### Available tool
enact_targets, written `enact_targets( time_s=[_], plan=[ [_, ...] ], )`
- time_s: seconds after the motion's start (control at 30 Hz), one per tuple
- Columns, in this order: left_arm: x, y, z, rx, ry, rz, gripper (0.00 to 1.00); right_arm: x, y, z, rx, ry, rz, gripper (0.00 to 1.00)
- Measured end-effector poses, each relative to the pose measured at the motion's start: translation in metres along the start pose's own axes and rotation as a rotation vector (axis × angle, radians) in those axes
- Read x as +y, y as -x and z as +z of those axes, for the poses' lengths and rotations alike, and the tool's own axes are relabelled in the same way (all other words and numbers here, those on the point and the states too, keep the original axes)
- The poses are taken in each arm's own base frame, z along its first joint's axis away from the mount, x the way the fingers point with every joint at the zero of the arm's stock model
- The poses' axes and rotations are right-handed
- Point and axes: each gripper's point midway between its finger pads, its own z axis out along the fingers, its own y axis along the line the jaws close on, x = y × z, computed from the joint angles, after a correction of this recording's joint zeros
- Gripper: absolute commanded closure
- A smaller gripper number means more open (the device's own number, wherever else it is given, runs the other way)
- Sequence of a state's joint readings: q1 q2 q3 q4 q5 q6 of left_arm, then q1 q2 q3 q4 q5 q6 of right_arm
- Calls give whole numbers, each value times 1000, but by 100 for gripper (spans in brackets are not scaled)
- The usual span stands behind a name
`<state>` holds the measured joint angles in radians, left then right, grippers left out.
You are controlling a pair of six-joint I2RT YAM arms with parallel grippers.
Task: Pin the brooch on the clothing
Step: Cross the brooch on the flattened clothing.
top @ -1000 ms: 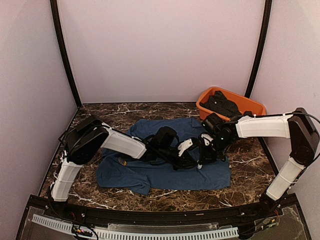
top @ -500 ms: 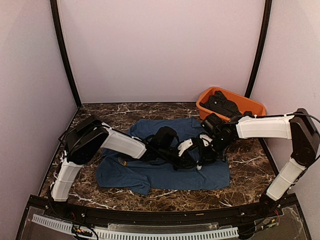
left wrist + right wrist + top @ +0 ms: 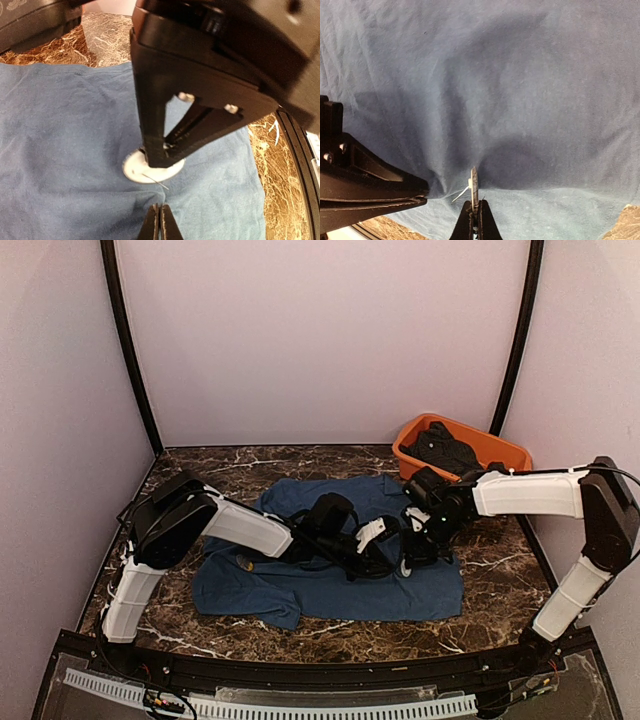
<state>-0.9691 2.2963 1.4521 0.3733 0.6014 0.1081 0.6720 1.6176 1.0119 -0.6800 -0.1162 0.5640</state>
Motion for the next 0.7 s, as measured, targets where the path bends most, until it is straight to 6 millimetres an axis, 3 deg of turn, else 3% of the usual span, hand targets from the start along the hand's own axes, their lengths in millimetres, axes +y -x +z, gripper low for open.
enact_targets(
  time_s=[0.33,0.7],
  plan=[
    [-3,0,0,-2,-16,0,99,2,10,-3,-20,-5,20,100],
    [-3,0,0,-2,-16,-1,99,5,9,0,-10,-3,13,100]
  ],
)
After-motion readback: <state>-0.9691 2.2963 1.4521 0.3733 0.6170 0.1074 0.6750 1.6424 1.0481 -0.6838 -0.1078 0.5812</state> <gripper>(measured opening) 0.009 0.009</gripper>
